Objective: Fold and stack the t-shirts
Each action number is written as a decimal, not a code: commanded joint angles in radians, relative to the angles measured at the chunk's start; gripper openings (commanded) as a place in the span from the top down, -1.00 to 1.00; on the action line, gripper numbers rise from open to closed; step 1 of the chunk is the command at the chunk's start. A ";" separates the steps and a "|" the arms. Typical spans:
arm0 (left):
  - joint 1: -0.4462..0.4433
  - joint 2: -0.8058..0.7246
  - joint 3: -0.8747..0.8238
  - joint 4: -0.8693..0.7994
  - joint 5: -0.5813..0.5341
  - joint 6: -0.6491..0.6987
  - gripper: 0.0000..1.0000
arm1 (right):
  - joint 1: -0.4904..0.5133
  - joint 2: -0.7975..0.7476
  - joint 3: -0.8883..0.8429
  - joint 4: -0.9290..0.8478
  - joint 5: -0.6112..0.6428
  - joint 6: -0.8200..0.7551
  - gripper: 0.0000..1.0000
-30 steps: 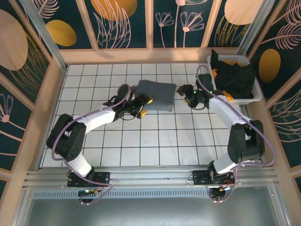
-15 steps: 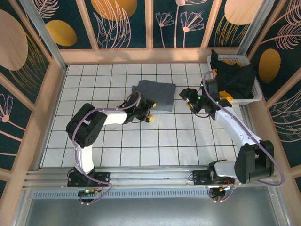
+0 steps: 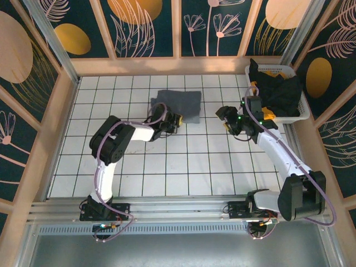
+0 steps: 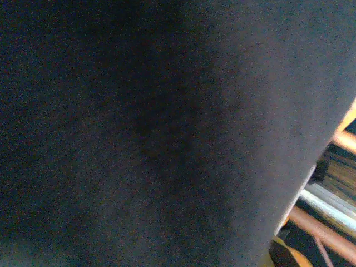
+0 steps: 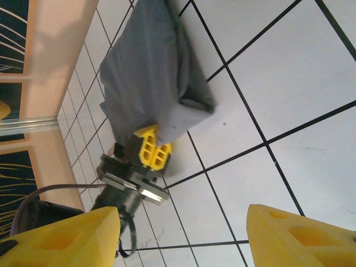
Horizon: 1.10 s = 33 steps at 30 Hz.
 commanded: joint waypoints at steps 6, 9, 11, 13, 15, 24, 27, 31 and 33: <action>0.394 -0.135 -0.091 -0.056 0.159 0.423 1.00 | -0.007 0.026 0.040 0.030 -0.068 -0.076 -0.23; 0.543 -0.121 -0.030 -0.204 0.281 0.685 1.00 | -0.007 0.049 0.055 0.056 -0.106 -0.113 -0.22; 0.623 -0.108 -0.002 -0.299 0.321 0.803 1.00 | -0.007 0.066 0.069 0.055 -0.119 -0.134 -0.21; 0.695 -0.089 0.017 -0.351 0.361 0.888 1.00 | -0.007 0.084 0.082 0.053 -0.127 -0.148 -0.21; 0.743 -0.067 0.046 -0.398 0.381 0.963 1.00 | -0.006 0.099 0.088 0.057 -0.135 -0.152 -0.20; 0.828 0.003 0.176 -0.535 0.374 1.134 1.00 | -0.003 0.119 0.087 0.116 -0.181 -0.164 -0.19; 0.830 0.023 0.207 -0.536 0.389 1.128 1.00 | -0.003 0.120 0.088 0.126 -0.189 -0.165 -0.19; 0.830 0.038 0.232 -0.489 0.405 1.072 1.00 | -0.003 0.126 0.087 0.125 -0.194 -0.165 -0.18; 0.830 0.047 0.242 -0.470 0.409 1.046 1.00 | -0.002 0.129 0.087 0.128 -0.195 -0.162 -0.18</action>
